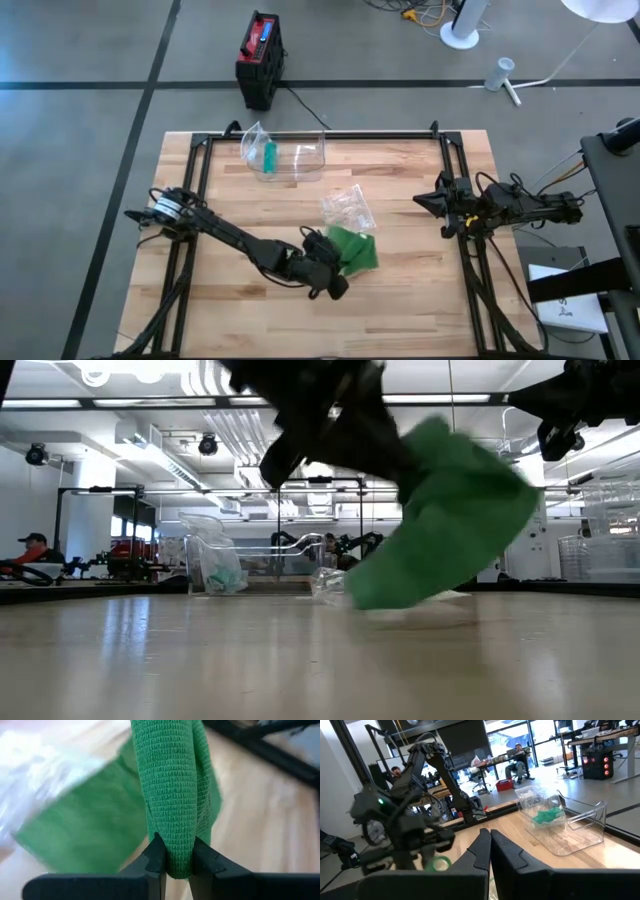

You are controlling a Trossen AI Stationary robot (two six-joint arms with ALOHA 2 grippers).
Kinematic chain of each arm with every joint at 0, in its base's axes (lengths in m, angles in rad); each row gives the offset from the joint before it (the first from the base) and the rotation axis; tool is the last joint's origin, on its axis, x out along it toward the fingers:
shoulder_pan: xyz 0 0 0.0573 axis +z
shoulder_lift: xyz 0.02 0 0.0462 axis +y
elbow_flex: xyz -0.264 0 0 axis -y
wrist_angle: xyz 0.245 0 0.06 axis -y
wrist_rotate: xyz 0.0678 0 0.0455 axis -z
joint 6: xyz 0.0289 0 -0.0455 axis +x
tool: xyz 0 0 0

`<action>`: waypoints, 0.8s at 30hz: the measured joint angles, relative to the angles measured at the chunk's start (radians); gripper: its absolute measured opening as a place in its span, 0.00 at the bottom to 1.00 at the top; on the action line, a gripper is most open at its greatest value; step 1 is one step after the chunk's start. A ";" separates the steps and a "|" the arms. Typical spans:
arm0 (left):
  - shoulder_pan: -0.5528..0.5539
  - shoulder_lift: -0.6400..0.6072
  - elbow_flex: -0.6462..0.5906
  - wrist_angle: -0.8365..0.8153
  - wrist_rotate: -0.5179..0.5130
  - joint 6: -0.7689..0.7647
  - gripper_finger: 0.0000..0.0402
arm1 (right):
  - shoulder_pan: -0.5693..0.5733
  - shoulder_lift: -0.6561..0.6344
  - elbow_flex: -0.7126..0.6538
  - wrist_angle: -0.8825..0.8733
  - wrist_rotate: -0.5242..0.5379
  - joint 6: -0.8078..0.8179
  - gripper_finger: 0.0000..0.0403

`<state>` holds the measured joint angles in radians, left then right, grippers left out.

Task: Roll bandage
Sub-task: Roll the green bandage

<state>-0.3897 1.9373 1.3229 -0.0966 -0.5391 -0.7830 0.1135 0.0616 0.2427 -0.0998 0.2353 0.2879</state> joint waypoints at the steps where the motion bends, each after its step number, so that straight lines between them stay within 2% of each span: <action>1: 0.000 0.000 0.015 0.009 -0.006 0.021 0.11 | 0.000 0.000 0.000 0.000 0.000 0.000 0.00; 8: 0.003 0.000 0.107 0.009 -0.074 0.196 0.11 | 0.000 0.000 0.000 0.000 0.000 0.000 0.01; 21: 0.013 0.005 0.121 0.012 -0.157 0.253 0.11 | 0.000 0.000 0.000 0.008 0.000 -0.011 0.00; 24: 0.016 0.009 0.118 0.025 -0.173 0.279 0.11 | 0.000 0.001 0.000 0.055 0.000 -0.012 0.01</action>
<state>-0.3740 1.9465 1.4405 -0.0715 -0.7124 -0.5039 0.1135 0.0626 0.2424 -0.0450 0.2356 0.2759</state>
